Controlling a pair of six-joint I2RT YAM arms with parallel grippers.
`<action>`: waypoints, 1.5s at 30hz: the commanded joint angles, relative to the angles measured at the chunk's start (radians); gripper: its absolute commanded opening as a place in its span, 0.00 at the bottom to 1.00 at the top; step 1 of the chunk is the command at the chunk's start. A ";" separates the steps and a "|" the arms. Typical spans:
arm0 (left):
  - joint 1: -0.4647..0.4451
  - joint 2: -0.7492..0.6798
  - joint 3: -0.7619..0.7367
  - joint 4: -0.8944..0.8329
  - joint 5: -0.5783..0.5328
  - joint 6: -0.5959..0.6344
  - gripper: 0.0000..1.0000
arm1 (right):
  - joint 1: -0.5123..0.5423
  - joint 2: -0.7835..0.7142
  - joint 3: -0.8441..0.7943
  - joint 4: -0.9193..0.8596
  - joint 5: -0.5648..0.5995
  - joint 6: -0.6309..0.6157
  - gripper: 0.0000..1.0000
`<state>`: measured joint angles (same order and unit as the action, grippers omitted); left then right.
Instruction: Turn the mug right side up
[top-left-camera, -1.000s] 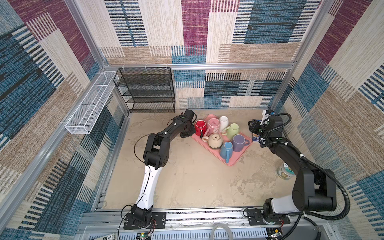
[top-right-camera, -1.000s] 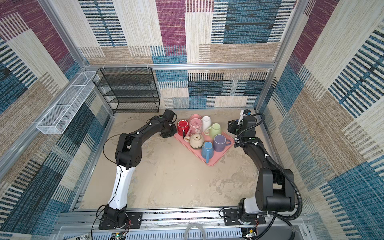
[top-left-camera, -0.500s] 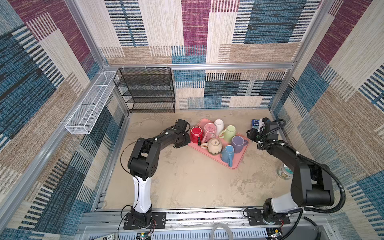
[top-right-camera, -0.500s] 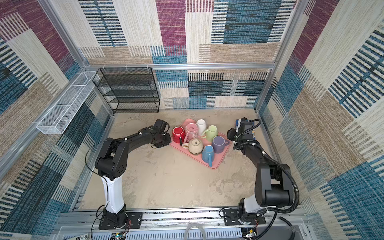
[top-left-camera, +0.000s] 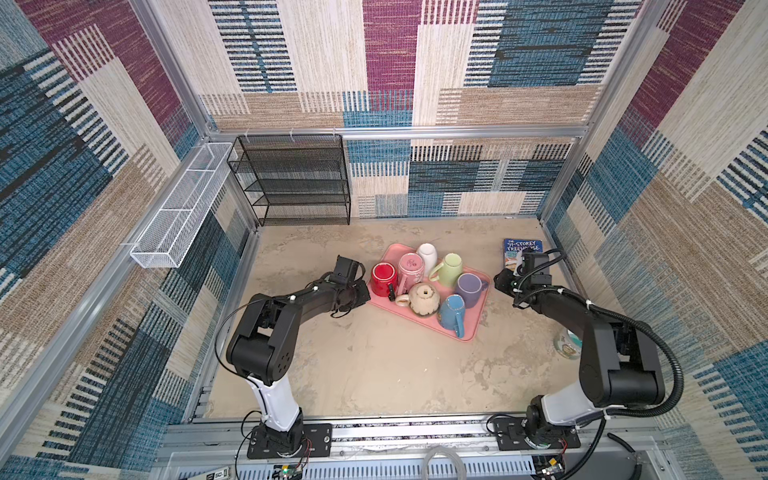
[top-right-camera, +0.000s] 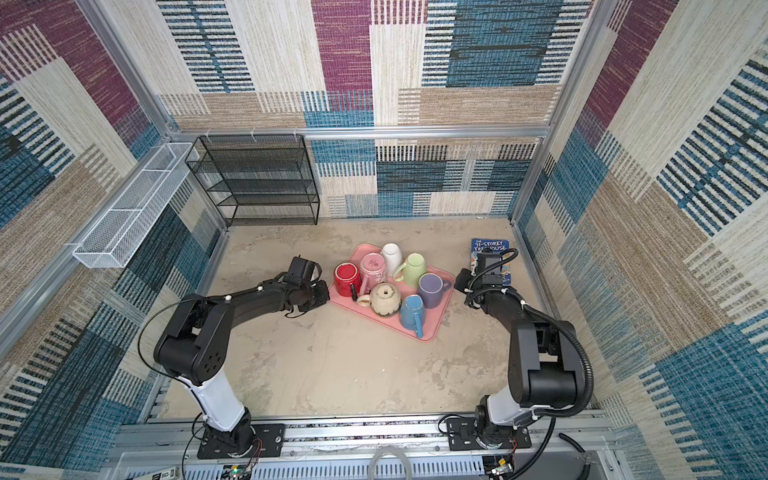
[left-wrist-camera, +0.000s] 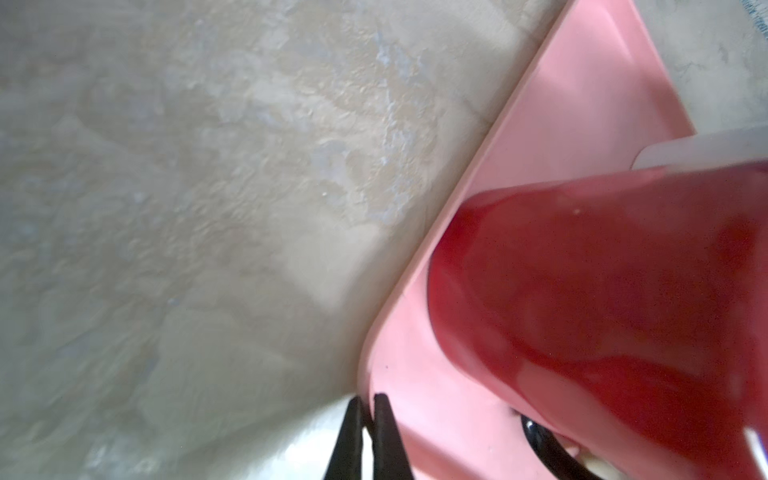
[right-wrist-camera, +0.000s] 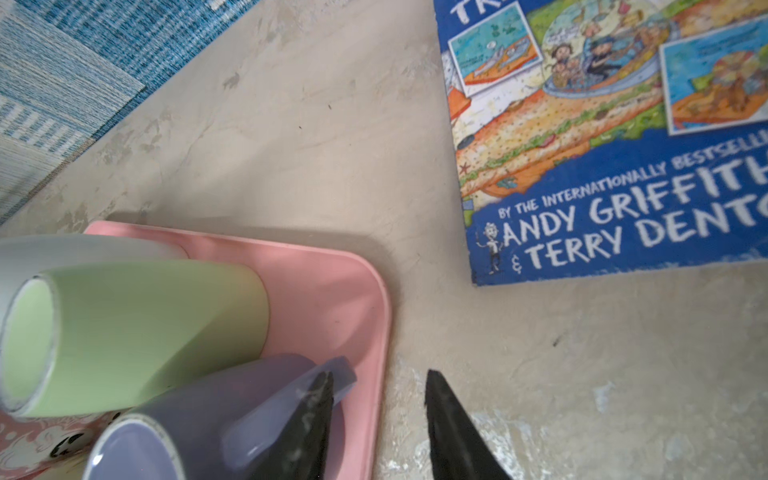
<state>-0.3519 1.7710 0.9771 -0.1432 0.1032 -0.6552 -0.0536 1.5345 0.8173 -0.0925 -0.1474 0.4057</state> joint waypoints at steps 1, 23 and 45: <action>0.009 -0.048 -0.072 -0.163 -0.056 0.037 0.00 | 0.001 0.015 -0.010 0.000 -0.026 0.000 0.31; 0.012 -0.371 -0.369 -0.131 -0.021 0.027 0.00 | 0.074 0.141 0.029 -0.011 -0.092 -0.031 0.29; 0.052 -0.096 -0.017 -0.179 0.030 0.117 0.31 | 0.087 0.243 0.059 0.003 -0.091 -0.049 0.16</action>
<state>-0.3046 1.6493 0.9348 -0.3122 0.1329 -0.5682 0.0319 1.7641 0.8776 -0.0490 -0.2359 0.3634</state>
